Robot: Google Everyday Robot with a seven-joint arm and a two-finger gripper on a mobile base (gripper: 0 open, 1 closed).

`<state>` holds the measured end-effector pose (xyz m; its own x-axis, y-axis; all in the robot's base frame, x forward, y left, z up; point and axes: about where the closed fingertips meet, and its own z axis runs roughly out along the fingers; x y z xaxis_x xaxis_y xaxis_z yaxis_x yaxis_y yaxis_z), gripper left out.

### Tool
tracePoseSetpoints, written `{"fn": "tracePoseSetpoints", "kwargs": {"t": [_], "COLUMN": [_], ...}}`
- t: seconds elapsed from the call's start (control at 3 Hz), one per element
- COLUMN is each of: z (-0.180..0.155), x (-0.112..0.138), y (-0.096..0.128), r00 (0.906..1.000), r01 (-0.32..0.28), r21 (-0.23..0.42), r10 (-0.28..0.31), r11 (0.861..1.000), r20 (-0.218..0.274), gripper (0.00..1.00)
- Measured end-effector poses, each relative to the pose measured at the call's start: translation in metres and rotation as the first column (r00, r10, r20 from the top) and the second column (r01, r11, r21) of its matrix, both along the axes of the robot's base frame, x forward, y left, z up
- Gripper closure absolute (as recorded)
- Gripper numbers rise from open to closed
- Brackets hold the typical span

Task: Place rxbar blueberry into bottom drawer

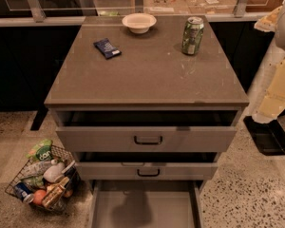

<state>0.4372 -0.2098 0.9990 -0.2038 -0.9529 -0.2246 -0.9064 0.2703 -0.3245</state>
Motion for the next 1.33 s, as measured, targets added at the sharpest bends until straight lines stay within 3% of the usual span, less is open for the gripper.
{"fn": "tracePoseSetpoints", "kwargs": {"t": [0.33, 0.67, 1.0, 1.33], "z": [0.000, 0.009, 0.015, -0.001], "x": [0.000, 0.020, 0.050, 0.063], "y": [0.000, 0.008, 0.023, 0.040], "r00": [1.0000, 0.9957, 0.9703, 0.9468], "r01": [0.000, 0.052, 0.160, 0.219], "r21": [0.000, 0.045, 0.202, 0.381], "r10": [0.000, -0.055, -0.191, -0.290], "r11": [1.000, 0.998, 0.966, 0.898], "r20": [0.000, 0.074, 0.148, 0.139], "gripper": [0.00, 0.00, 0.00, 0.00]}}
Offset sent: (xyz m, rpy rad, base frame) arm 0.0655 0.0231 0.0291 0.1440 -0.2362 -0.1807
